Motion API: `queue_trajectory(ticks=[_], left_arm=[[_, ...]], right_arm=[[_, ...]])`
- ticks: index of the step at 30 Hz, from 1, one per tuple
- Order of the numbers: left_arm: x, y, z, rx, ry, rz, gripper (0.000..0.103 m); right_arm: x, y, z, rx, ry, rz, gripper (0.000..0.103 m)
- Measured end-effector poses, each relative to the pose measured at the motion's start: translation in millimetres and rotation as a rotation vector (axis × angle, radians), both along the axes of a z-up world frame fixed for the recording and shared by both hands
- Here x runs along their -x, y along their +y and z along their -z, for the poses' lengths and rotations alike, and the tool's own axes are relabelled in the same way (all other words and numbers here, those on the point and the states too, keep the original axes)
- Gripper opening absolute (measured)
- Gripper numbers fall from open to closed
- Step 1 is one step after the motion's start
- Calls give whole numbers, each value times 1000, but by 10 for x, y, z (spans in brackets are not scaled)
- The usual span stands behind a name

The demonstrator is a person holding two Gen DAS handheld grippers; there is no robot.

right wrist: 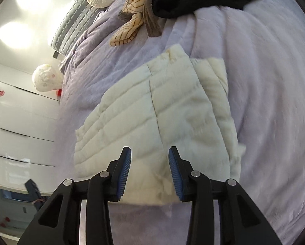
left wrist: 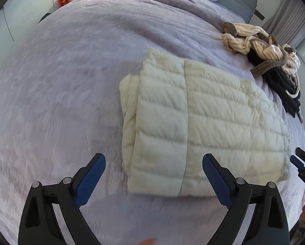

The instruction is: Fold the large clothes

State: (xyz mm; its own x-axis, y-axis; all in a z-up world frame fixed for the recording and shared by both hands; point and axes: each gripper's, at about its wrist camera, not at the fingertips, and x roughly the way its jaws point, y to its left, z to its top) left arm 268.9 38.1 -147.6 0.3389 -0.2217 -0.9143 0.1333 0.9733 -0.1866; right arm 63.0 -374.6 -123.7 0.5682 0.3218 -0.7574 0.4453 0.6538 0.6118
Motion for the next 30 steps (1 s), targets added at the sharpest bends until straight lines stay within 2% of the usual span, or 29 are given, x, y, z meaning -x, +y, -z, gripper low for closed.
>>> queue_trajectory(ticks=[2,4,7,8,9,16,21,23,25,30], left_arm=[[35,11,36,10,18,-5,103],[97,36,78,44,39,-16,103],[157,36,126,76,63,-31,103],[176,39,146,82,68,-36,103],[195,48,169,92,73,-46,103],[231,149,366,204,144,-133,103],[236,173,440,272,145,-170,103],[231,162,467,291,149,-177,103],[215,133,505,313,159,-180,103],[201,111,682,423,218,-212,103]], right_arm=[[99,23,5,-16,-3,9,42],[202,52,18,-32,-4,17,43],[369,71,70,-63,-7,44,68],[417,65,92,-73,-9,58,80],[469,48,123,-88,-12,73,84],[586,-3,337,-159,6,127,87],[580,-38,513,-230,-2,177,88],[557,-32,593,-261,-5,185,103],[522,-26,672,-308,-15,183,103],[484,-37,803,-388,-58,220,103]])
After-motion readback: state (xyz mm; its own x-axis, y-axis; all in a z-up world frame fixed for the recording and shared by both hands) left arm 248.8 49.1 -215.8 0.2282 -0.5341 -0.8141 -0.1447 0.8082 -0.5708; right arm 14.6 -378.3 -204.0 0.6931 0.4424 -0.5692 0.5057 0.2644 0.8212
